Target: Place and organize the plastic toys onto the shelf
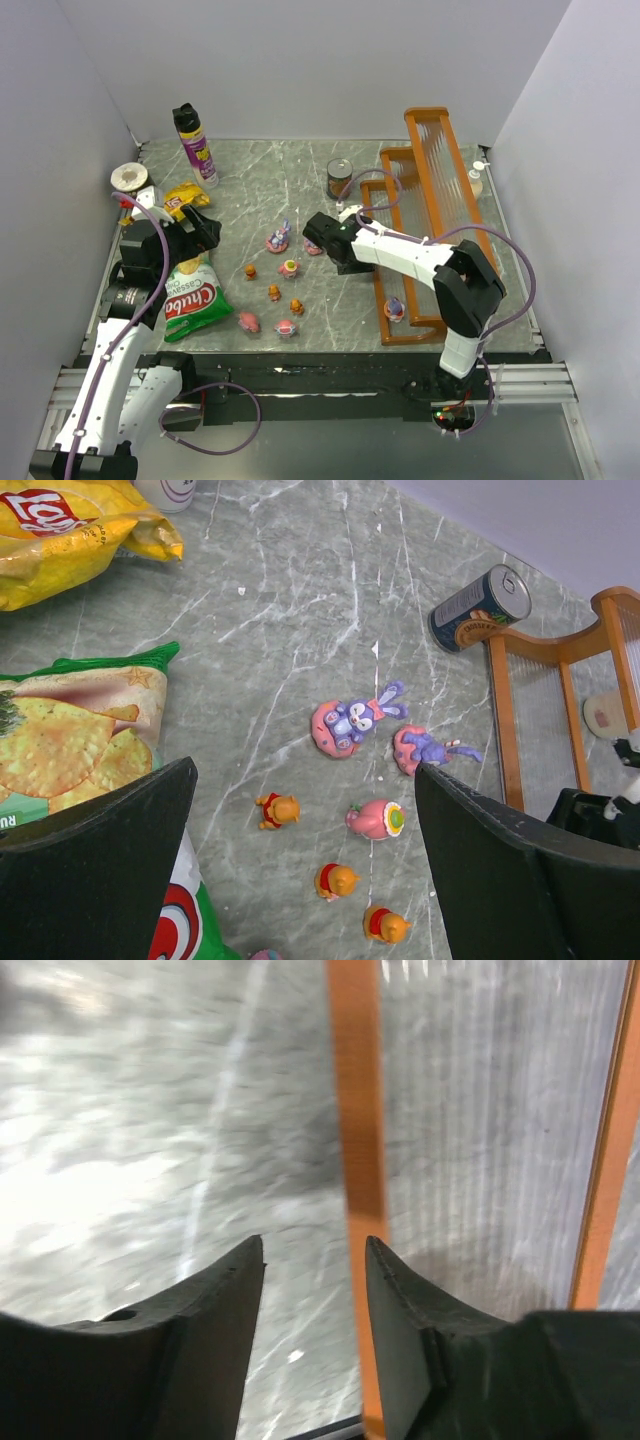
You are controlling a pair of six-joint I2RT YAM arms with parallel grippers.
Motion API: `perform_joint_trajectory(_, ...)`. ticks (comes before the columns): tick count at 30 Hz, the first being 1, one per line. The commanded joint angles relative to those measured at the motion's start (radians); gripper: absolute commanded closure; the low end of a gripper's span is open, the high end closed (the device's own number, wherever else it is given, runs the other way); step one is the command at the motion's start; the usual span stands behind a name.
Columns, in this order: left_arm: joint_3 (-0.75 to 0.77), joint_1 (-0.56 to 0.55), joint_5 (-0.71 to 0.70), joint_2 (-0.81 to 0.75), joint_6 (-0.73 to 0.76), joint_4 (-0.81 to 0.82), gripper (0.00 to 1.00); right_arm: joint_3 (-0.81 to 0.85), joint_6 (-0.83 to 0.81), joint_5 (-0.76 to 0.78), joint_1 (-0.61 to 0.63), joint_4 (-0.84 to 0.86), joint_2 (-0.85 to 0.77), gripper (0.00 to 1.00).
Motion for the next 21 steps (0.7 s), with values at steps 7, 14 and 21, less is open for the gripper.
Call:
perform_joint_trajectory(7,0.027,0.013,0.014,0.002,-0.008,0.007,0.04,0.031,-0.126,0.050,0.075,0.070,-0.086,0.39)
perform_joint_trajectory(14,0.027,0.017,0.020,0.006,-0.005,0.008,0.04,-0.083,-0.499,-0.131,0.067,0.432,-0.223,0.23)
perform_joint_trajectory(21,0.028,0.028,0.017,0.016,-0.003,0.007,0.04,-0.004,-0.710,-0.329,-0.017,0.540,-0.174,0.12)
